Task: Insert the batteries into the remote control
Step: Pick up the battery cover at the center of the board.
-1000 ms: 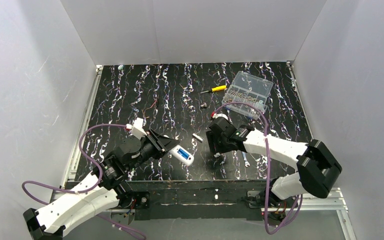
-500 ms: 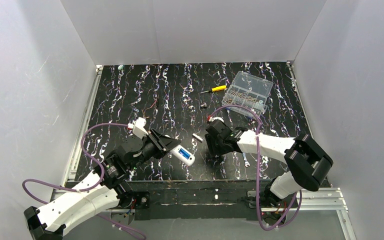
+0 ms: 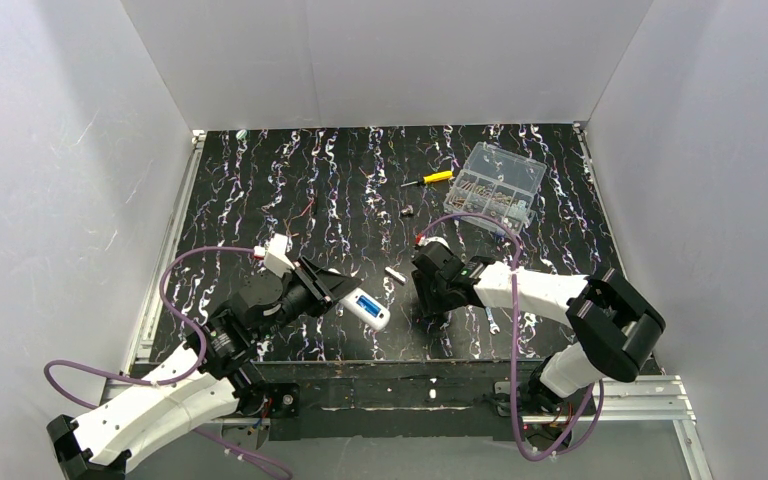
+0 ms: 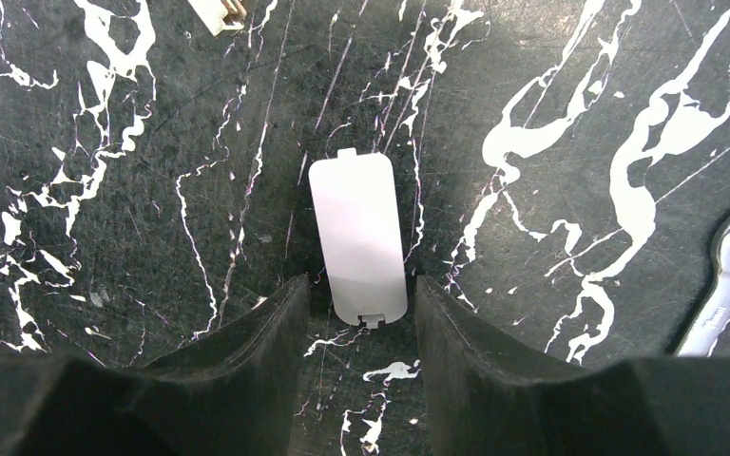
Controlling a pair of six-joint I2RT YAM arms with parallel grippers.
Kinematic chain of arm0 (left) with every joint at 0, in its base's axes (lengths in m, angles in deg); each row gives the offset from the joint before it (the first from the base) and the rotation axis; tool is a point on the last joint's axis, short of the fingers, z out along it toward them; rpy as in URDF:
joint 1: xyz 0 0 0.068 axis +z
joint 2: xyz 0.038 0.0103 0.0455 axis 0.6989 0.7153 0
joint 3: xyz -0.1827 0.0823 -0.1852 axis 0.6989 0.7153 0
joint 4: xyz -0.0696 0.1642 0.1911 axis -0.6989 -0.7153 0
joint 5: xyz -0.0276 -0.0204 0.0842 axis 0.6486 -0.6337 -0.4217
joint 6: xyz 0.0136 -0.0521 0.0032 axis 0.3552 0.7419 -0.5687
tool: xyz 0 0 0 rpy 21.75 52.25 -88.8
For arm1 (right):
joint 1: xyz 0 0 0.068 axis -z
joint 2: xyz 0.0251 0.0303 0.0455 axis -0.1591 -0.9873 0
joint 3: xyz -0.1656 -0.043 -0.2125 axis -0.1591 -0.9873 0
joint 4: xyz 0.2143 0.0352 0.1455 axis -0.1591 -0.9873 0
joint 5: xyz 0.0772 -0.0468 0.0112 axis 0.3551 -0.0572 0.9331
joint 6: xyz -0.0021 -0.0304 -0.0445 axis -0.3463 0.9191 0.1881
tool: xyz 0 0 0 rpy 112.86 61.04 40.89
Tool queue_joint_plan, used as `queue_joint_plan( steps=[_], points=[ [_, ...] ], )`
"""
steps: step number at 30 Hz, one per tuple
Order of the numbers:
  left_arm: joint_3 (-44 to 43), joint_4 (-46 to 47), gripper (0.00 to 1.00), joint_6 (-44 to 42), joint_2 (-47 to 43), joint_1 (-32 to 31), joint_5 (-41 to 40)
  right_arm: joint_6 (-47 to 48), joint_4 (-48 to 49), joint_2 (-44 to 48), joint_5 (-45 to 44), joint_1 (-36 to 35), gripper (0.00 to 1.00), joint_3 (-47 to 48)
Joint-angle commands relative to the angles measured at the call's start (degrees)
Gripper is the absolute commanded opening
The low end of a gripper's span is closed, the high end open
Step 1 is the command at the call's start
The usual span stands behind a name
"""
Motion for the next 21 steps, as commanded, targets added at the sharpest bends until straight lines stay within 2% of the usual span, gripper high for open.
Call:
queue_joint_plan(
  steps=[1, 15, 21],
  points=[
    [0.16, 3.59, 0.00, 0.04, -0.54, -0.06, -0.60, 0.00, 0.19, -0.74, -0.26, -0.74, 0.52, -0.83],
    [0.47, 3.86, 0.00, 0.05, -0.72, -0.05, -0.82, 0.38, -3.67, -3.31, -3.56, -2.91, 0.47, 1.35],
    [0.43, 4.23, 0.00, 0.13, -0.55, -0.05, -0.83, 0.27, -4.25, -3.51, -4.07, -3.57, 0.38, 1.72]
  ],
)
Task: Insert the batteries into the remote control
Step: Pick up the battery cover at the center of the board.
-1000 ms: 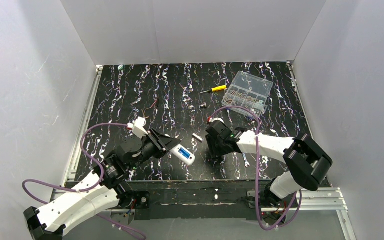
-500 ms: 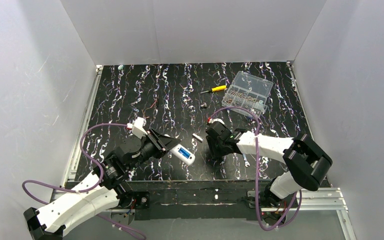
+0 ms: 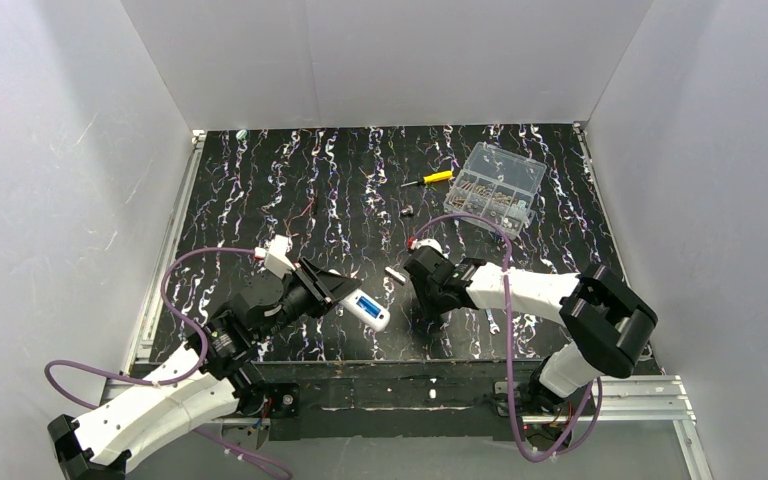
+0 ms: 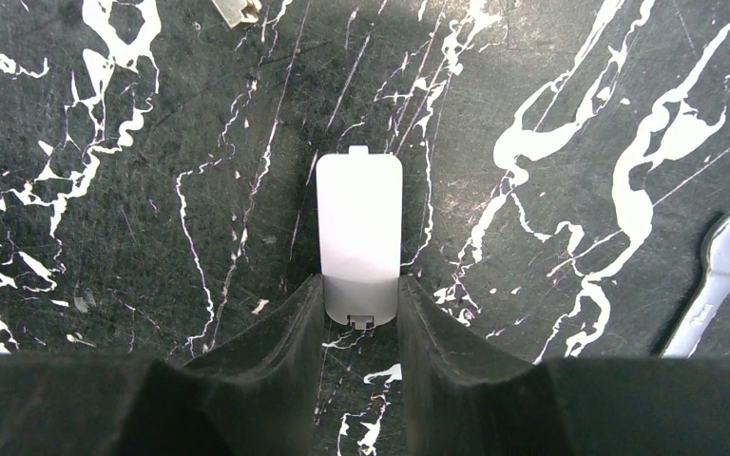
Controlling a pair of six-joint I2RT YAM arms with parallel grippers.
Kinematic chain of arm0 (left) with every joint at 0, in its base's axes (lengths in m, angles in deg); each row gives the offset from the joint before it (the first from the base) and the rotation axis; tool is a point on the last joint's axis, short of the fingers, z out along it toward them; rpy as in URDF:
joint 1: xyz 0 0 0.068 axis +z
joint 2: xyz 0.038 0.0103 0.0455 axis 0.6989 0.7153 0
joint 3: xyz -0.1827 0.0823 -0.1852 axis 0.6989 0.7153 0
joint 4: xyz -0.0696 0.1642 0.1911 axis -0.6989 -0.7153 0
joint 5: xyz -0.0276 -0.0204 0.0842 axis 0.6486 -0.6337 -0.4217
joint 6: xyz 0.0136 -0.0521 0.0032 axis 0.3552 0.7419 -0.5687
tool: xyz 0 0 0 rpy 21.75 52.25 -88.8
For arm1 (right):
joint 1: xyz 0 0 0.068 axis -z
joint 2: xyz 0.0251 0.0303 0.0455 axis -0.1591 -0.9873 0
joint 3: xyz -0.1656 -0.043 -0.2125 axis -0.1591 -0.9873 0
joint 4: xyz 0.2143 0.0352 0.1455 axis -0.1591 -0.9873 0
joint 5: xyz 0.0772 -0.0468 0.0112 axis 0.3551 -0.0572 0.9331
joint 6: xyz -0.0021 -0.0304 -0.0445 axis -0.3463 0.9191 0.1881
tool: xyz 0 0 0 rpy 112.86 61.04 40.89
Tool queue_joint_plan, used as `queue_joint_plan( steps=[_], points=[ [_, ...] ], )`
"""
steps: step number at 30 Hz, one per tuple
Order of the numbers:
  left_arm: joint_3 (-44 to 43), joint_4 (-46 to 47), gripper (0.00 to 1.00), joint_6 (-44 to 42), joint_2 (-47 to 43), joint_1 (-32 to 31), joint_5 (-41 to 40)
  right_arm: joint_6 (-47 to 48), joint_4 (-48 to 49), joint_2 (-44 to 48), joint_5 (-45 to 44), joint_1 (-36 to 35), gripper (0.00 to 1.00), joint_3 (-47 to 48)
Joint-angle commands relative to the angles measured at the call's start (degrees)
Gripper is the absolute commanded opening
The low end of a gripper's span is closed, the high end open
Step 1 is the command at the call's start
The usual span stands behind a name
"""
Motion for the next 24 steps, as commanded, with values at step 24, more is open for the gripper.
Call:
queue_joint_plan(
  steps=[24],
  points=[
    [0.49, 9.66, 0.00, 1.52, 4.26, -0.05, -1.09, 10.86, -22.72, 22.48, 5.71, -0.72, 0.31, 15.13]
  ],
)
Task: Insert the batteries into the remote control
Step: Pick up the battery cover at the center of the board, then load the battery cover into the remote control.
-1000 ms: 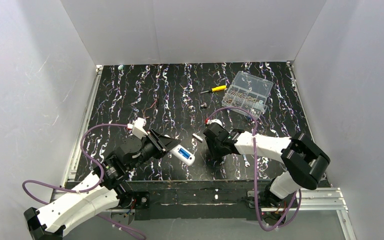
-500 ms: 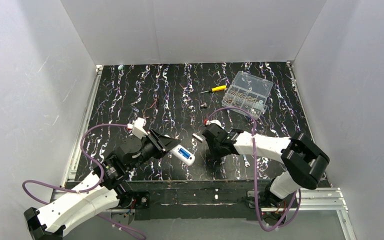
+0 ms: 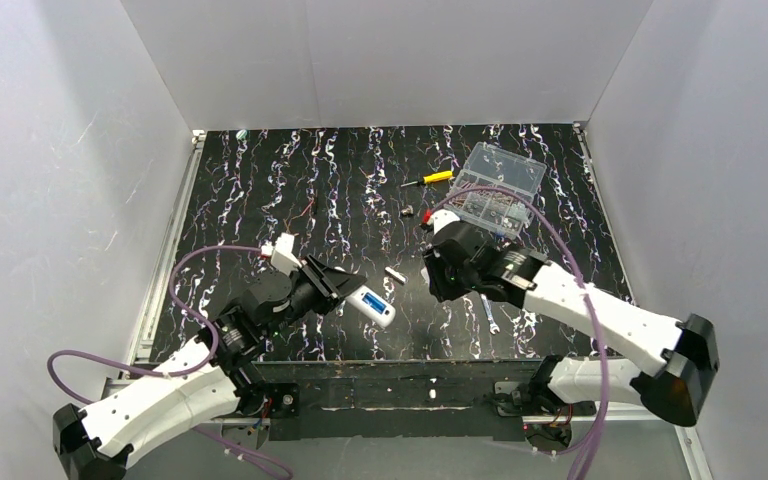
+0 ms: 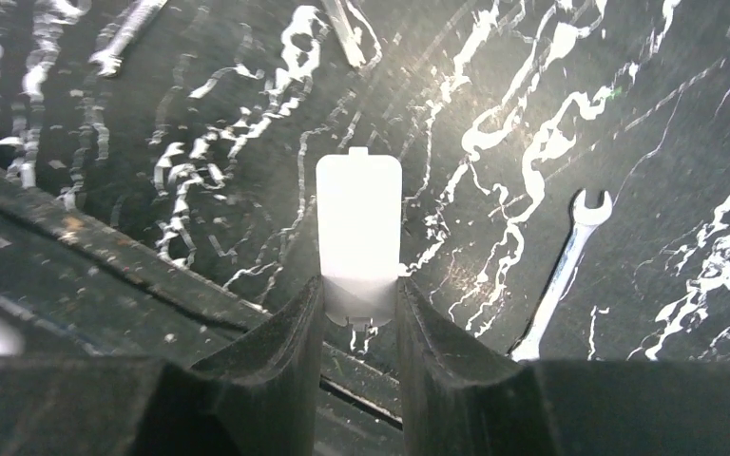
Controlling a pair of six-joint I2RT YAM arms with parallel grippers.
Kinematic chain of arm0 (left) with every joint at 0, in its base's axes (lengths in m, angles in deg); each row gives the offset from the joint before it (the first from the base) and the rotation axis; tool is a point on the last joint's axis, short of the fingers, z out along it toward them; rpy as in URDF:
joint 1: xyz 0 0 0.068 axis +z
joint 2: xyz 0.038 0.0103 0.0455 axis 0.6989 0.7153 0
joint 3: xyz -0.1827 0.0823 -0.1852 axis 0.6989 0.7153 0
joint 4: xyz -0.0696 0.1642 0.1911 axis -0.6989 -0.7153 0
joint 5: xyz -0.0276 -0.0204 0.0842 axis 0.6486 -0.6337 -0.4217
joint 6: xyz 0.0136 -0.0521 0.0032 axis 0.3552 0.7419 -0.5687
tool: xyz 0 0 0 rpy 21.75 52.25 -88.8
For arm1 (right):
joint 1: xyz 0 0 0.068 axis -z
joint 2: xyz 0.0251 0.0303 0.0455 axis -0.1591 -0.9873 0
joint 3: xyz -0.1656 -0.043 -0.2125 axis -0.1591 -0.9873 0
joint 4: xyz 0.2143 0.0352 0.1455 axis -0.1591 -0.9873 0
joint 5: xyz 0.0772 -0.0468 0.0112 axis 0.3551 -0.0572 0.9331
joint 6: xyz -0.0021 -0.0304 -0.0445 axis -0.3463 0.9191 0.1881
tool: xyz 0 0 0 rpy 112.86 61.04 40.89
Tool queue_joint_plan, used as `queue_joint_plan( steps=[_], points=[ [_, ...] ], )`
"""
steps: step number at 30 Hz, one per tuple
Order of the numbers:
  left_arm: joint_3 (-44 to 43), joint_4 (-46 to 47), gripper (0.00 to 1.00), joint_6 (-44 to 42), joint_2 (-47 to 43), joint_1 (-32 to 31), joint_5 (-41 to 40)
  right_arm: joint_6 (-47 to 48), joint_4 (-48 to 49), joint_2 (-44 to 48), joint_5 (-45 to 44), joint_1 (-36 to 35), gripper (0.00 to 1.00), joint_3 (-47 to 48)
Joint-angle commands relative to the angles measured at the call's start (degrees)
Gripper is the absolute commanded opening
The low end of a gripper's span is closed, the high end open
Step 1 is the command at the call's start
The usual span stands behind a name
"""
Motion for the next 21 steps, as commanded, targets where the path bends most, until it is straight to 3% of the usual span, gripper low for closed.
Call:
queue_joint_plan(
  steps=[1, 9, 21],
  points=[
    [-0.65, 5.45, 0.00, 0.45, 0.96, -0.07, -0.43, 6.95, -6.85, 4.59, 5.99, -0.30, 0.31, 7.17],
    [-1.06, 8.59, 0.00, 1.29, 3.81, -0.06, 0.66, 13.56, -14.81, 3.23, 20.66, -0.64, 0.29, 22.43],
    [-2.46, 11.80, 0.00, 2.45, 7.14, -0.05, 1.70, 15.22, -17.02, -2.50, 22.26, -4.71, 0.27, 29.79]
  ],
)
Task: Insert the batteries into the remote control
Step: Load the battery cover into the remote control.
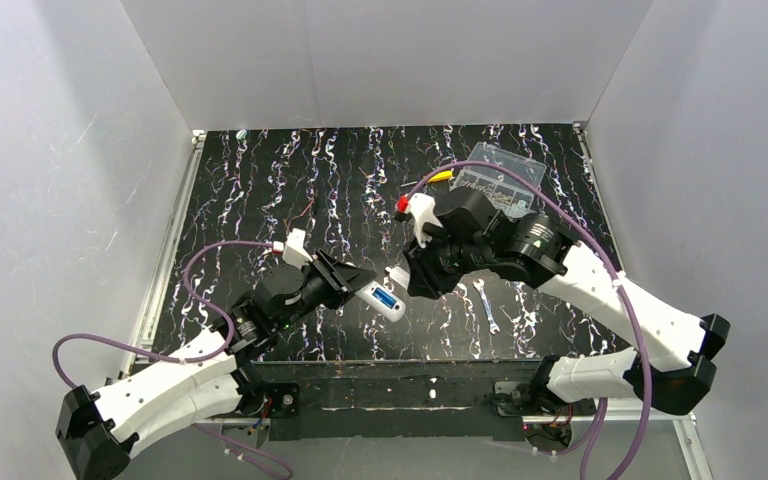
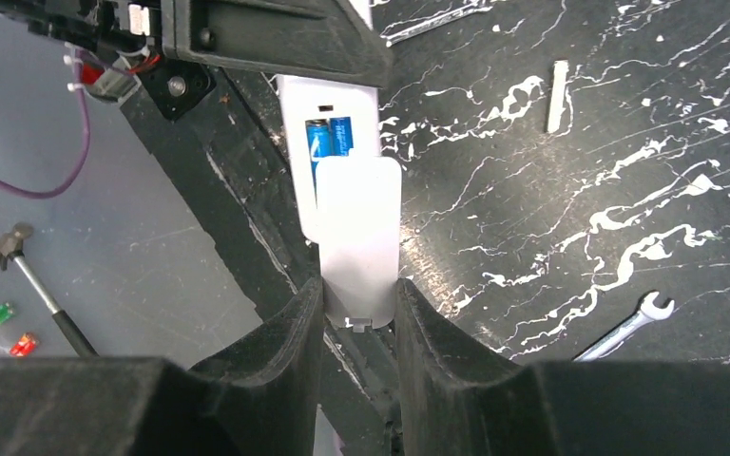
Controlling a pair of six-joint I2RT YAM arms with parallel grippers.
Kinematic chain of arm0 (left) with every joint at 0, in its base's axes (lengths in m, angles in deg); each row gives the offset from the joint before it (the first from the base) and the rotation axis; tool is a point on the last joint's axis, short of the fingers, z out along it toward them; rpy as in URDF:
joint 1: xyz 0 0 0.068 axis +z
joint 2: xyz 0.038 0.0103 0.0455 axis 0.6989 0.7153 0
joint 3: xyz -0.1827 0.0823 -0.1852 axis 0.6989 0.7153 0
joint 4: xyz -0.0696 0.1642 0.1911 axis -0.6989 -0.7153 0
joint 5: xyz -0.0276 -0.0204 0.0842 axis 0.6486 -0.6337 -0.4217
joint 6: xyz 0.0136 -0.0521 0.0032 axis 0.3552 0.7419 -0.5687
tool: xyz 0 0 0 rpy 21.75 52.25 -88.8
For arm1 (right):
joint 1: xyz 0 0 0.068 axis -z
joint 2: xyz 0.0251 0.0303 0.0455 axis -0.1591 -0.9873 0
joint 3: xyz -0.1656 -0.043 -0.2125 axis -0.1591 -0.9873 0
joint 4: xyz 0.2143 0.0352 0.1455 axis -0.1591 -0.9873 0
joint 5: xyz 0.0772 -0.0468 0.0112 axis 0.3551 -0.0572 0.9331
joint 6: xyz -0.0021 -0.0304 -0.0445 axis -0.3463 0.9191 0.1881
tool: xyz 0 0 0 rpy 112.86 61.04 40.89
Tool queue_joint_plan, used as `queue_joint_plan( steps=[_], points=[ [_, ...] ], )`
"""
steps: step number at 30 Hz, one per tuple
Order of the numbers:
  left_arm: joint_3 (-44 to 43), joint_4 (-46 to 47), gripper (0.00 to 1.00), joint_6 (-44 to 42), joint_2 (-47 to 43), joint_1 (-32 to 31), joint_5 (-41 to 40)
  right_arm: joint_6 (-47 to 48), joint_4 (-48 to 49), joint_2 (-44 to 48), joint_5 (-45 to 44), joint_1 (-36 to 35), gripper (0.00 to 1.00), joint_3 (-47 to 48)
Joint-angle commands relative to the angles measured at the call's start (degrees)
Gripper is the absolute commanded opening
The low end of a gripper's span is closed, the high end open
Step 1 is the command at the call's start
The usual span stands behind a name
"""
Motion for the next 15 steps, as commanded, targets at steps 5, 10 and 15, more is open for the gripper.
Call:
queue_joint_plan(
  steps=[5, 10, 15],
  points=[
    [-2.81, 5.66, 0.00, 1.14, 1.18, -0.10, 0.92, 1.42, -0.97, -2.10, 0.84, -2.55, 0.27, 3.16],
    [-2.98, 6.52, 0.00, 1.47, 1.96, -0.06, 1.25, 1.45, -1.30, -3.99, 0.27, -4.29, 0.26, 3.81],
    [-3.22, 6.51, 0.00, 1.45, 2.12, -0.05, 1.25, 1.77, -1.72, -5.52, -0.35, -5.29, 0.26, 4.27]
  ],
)
